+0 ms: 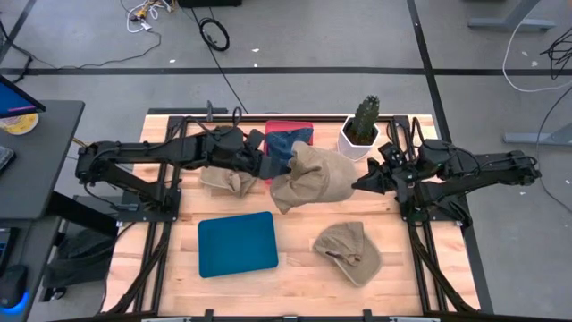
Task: Pick & Place hat
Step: Put the middle right brown cap into the blue bin
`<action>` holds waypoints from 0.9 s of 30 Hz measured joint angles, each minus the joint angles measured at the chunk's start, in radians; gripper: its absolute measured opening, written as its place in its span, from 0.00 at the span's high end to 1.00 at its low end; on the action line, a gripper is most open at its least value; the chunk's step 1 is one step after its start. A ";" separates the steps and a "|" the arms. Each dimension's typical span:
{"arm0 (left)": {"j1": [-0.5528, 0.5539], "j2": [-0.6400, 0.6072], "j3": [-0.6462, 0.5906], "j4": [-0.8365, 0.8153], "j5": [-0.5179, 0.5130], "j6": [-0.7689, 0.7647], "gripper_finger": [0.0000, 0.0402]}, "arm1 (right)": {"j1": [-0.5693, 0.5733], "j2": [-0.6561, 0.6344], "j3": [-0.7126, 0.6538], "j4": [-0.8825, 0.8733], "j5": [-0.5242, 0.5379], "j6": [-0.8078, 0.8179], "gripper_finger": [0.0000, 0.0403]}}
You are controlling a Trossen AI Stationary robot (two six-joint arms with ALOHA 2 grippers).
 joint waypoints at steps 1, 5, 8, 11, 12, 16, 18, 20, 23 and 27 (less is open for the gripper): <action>0.004 0.000 0.000 0.001 0.000 0.000 0.40 | 0.000 0.000 0.000 0.003 -0.001 0.000 1.00; 0.011 0.000 0.000 0.017 0.004 0.000 0.40 | 0.000 0.000 0.000 0.010 -0.008 0.000 1.00; 0.010 0.000 0.000 0.062 0.022 0.001 0.40 | 0.000 0.005 0.000 0.011 -0.007 -0.008 1.00; 0.010 0.000 0.000 0.124 0.066 0.001 0.40 | -0.001 0.014 0.000 0.016 -0.007 -0.019 1.00; 0.010 0.001 0.000 0.134 0.073 0.001 0.40 | -0.001 0.017 0.000 0.020 -0.006 -0.021 1.00; 0.009 0.009 0.000 0.152 0.104 0.000 0.40 | -0.008 0.030 0.000 0.018 0.017 -0.027 1.00; 0.005 0.014 0.001 0.158 0.117 -0.003 0.40 | -0.015 0.030 0.000 0.017 0.026 -0.031 1.00; 0.002 0.017 0.000 0.150 0.129 -0.005 0.40 | -0.023 0.029 0.000 0.018 0.035 -0.034 1.00; -0.004 0.016 0.000 0.160 0.133 -0.001 0.40 | -0.030 0.029 0.000 0.022 0.039 -0.044 1.00; -0.004 0.017 0.000 0.252 0.135 0.009 0.41 | -0.033 0.029 0.000 0.025 0.039 -0.051 1.00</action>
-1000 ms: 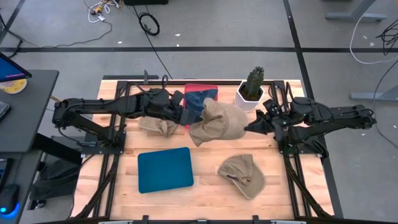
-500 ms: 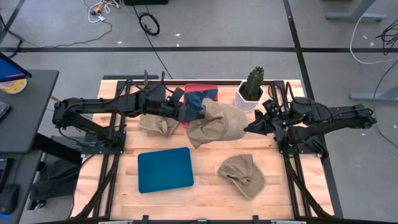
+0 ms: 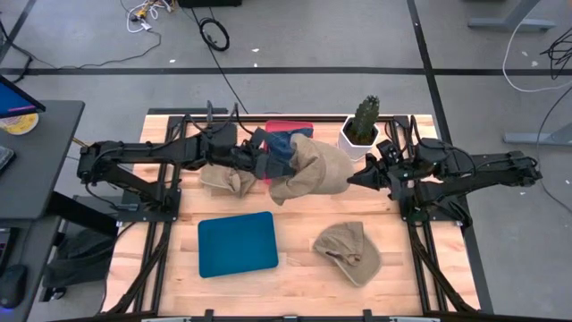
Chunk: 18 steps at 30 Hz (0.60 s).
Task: Pick & Place hat
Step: Put the middle right brown cap into the blue bin
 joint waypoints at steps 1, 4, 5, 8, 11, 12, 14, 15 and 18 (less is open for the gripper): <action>0.000 -0.001 0.000 0.027 0.000 0.002 0.41 | 0.000 0.000 0.000 0.000 0.001 -0.002 1.00; 0.000 -0.001 0.001 0.076 0.000 0.021 0.45 | 0.000 0.000 0.000 0.001 0.001 -0.002 1.00; 0.000 -0.001 0.001 0.090 -0.001 0.025 0.46 | 0.000 0.000 0.000 0.001 0.001 -0.002 1.00; 0.000 -0.001 0.001 0.118 0.001 0.025 0.51 | 0.000 0.000 0.000 0.002 0.001 -0.002 0.99; 0.000 -0.001 0.001 0.113 0.005 0.026 0.56 | 0.000 0.000 0.000 0.012 0.001 -0.007 0.99; 0.000 -0.001 0.001 0.110 0.006 0.028 0.58 | 0.000 0.000 0.000 0.018 0.001 -0.008 0.99; 0.000 -0.001 0.001 0.091 0.022 0.029 0.61 | 0.000 0.000 0.000 0.024 0.001 -0.008 0.99; 0.000 -0.001 0.001 0.075 0.031 0.029 0.62 | 0.000 0.000 0.000 0.026 0.000 -0.008 0.99; 0.000 -0.001 0.001 0.035 0.037 0.029 0.63 | 0.000 0.000 0.000 0.036 -0.001 -0.008 0.99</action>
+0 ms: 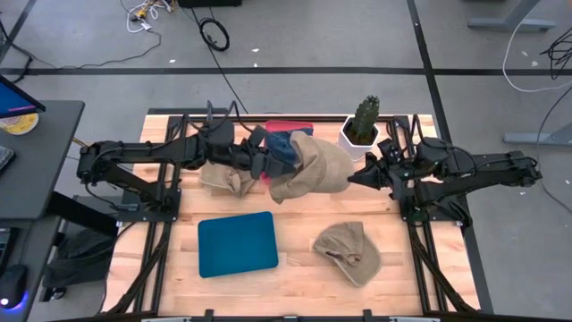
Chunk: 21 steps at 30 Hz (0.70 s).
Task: Pick & Place hat
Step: Put the middle right brown cap into the blue bin
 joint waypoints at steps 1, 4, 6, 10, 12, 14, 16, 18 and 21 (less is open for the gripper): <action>0.000 0.000 0.000 -0.010 0.000 0.000 0.63 | 0.000 0.000 0.000 0.001 0.000 0.000 0.99; 0.000 0.007 0.000 -0.011 -0.007 0.000 0.60 | 0.000 0.000 0.000 0.004 0.000 0.001 0.99; 0.000 0.010 -0.001 -0.018 -0.008 0.001 0.57 | 0.000 0.003 0.000 0.018 0.000 0.002 0.99; 0.000 0.026 -0.001 -0.010 -0.007 0.016 0.49 | 0.000 0.011 -0.001 0.035 0.000 0.007 0.99; 0.000 0.037 -0.001 0.019 -0.002 0.033 0.45 | 0.000 0.017 -0.001 0.038 0.000 0.008 0.99; 0.000 0.039 -0.001 0.031 0.008 0.057 0.42 | 0.000 0.025 -0.001 0.036 0.000 0.009 0.99; 0.000 0.044 0.000 0.047 0.011 0.066 0.41 | 0.000 0.030 -0.001 0.033 0.000 0.012 0.99; 0.000 0.046 0.000 0.043 0.011 0.063 0.43 | 0.000 0.040 -0.001 0.039 -0.001 0.015 0.99; 0.000 0.046 0.000 0.045 0.011 0.062 0.51 | 0.000 0.046 -0.001 0.039 0.000 0.015 0.99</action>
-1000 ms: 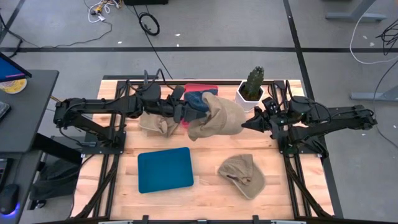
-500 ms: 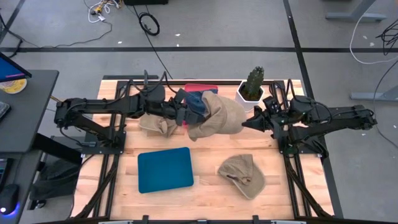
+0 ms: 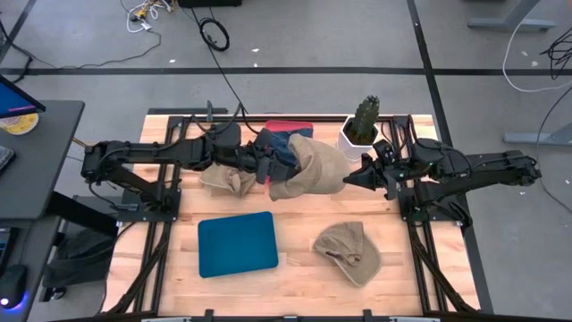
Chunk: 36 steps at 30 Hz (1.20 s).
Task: Pick & Place hat
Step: Put the middle right brown cap into the blue bin
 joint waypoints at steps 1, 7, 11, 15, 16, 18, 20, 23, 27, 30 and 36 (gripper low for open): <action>0.000 0.000 0.000 0.000 0.000 -0.001 0.56 | 0.000 0.002 0.000 0.001 0.000 0.000 0.99; 0.000 0.000 0.000 0.032 0.008 0.003 0.94 | 0.000 0.005 0.000 -0.023 0.000 -0.004 0.99; 0.000 -0.002 0.000 0.038 0.008 0.001 0.97 | 0.000 0.004 0.000 -0.039 -0.011 -0.006 0.99; 0.000 -0.027 -0.001 0.040 0.019 -0.002 0.98 | 0.000 0.001 0.000 -0.062 -0.032 -0.008 0.99; 0.000 -0.038 -0.001 0.039 0.031 -0.002 0.98 | 0.000 -0.001 0.000 -0.076 -0.034 -0.011 0.99; -0.002 -0.060 -0.001 0.052 0.047 -0.003 0.98 | 0.000 -0.005 0.000 -0.097 -0.035 -0.016 0.99; -0.006 -0.081 -0.001 0.060 0.065 -0.003 0.99 | 0.000 -0.010 0.000 -0.109 -0.034 -0.020 0.99; -0.007 -0.096 0.000 0.101 0.109 -0.008 0.99 | 0.000 -0.010 0.000 -0.107 -0.010 -0.036 0.99; -0.010 -0.093 0.000 0.144 0.161 -0.044 0.99 | 0.000 -0.010 0.000 -0.101 0.061 -0.042 0.99; -0.011 -0.085 0.000 0.149 0.167 -0.048 0.99 | 0.000 -0.010 0.000 -0.070 0.087 -0.052 0.99; -0.011 -0.085 0.000 0.149 0.171 -0.060 0.99 | 0.000 -0.010 0.000 -0.049 0.088 -0.036 0.94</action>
